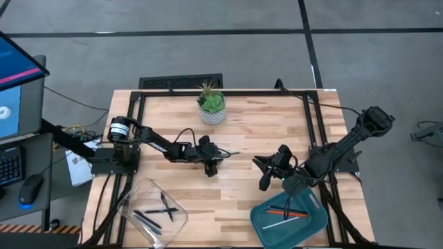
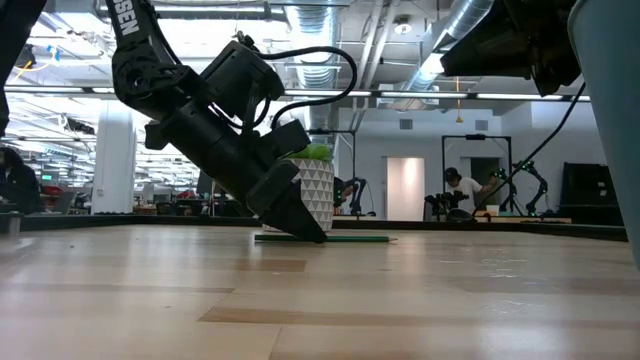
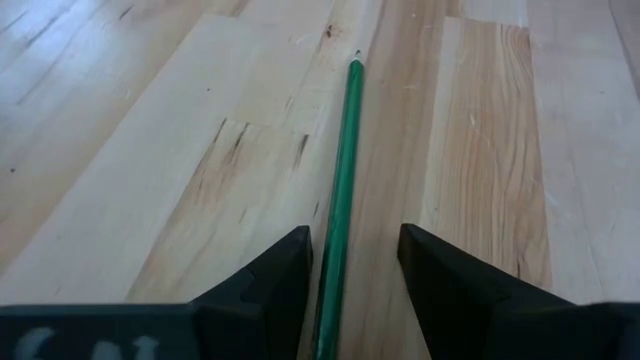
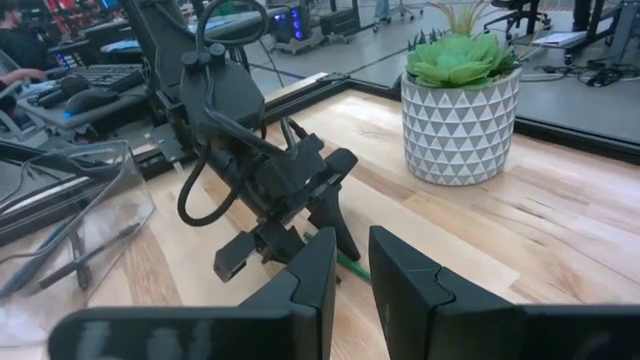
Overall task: Sort pens & pencils
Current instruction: Put the green pencil into the blue bin
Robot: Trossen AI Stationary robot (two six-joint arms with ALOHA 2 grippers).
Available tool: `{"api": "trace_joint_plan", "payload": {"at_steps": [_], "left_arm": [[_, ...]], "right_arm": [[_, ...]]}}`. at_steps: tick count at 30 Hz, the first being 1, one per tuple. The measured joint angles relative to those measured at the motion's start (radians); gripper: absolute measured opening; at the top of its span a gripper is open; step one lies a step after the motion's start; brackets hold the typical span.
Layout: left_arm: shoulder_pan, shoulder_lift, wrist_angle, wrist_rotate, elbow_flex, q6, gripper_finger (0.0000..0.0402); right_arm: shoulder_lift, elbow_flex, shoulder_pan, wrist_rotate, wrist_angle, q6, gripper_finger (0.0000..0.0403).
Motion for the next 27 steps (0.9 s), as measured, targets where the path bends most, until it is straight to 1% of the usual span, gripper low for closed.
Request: {"api": "trace_joint_plan", "payload": {"at_steps": [27], "left_arm": [[-0.001, 0.000, 0.000, 0.011, -0.001, -0.022, 0.0151]], "right_arm": [[0.000, 0.000, 0.000, 0.001, 0.000, -0.005, 0.0087]]}}
